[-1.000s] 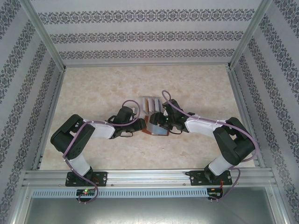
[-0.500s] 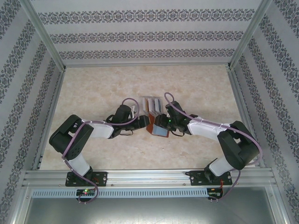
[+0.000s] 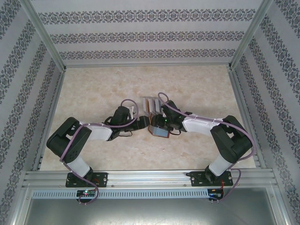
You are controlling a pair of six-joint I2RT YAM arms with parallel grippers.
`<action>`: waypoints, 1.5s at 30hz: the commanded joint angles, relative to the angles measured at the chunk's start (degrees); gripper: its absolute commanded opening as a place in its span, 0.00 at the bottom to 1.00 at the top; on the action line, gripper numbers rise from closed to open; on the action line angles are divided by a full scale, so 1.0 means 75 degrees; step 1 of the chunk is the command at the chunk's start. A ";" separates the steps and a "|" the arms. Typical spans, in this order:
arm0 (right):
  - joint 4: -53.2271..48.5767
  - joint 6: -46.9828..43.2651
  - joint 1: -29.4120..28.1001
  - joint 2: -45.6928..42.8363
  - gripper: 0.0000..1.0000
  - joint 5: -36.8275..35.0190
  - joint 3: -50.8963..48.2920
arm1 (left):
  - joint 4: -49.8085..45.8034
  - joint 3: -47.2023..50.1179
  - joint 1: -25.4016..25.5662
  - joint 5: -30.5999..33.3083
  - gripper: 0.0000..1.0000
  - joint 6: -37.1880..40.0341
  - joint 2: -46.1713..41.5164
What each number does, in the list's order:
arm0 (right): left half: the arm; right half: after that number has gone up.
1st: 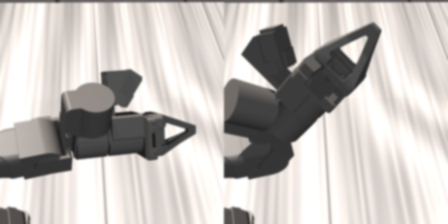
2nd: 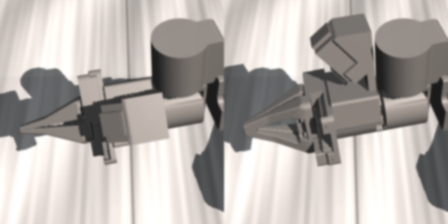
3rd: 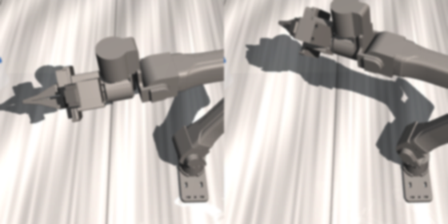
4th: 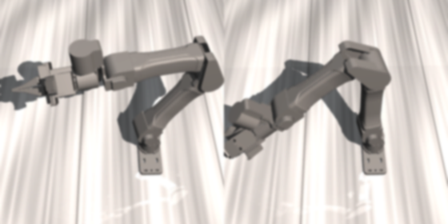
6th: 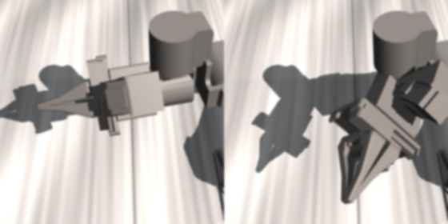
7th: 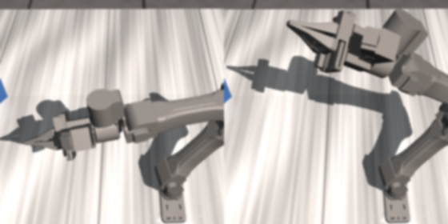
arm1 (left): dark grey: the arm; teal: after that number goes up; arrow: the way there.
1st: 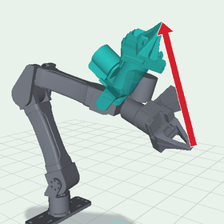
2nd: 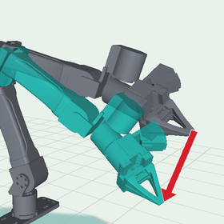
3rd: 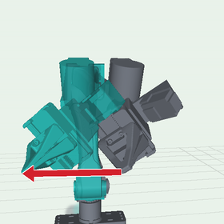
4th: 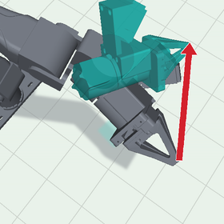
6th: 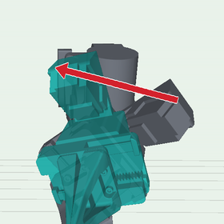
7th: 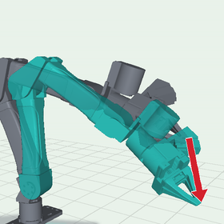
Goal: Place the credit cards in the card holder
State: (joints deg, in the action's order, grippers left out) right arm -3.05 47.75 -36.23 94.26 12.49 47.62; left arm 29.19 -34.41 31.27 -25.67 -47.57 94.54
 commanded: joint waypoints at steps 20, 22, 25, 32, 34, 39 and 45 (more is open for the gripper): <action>0.0752 -0.0123 0.0196 -0.0375 0.32 0.0774 -0.0246 | 0.0067 -0.0394 -0.0026 -0.0549 0.20 0.0014 0.0785; 0.0540 -0.0272 0.0181 -0.0696 0.34 0.0447 -0.0254 | 0.0046 -0.0349 -0.0014 -0.0446 0.17 0.0005 0.0742; 0.0093 -0.0580 0.0179 -0.1204 0.39 -0.0366 -0.0188 | 0.0127 -0.0254 -0.0029 -0.0386 0.11 -0.0044 0.0584; -0.1384 -0.1499 0.0133 -0.1120 0.51 -0.2071 0.1113 | -0.0189 -0.0114 -0.0021 -0.0014 0.01 0.0044 0.0072; -0.1738 -0.1789 0.0131 -0.0759 0.52 -0.2308 0.1651 | -0.0339 -0.0119 -0.0022 0.0112 0.02 0.0081 -0.0032; -0.2292 -0.2226 0.0308 0.0020 0.56 -0.2750 0.2565 | -0.0410 -0.0103 -0.0026 0.0136 0.01 0.0060 -0.0176; -0.2324 -0.2442 0.0587 0.0819 0.58 -0.2198 0.3058 | -0.0353 -0.0102 -0.0025 0.0037 0.00 -0.0044 -0.0125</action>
State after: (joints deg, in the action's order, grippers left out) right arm -17.85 31.99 -32.47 97.93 -4.67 67.99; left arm 26.37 -35.57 31.05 -25.91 -48.05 94.85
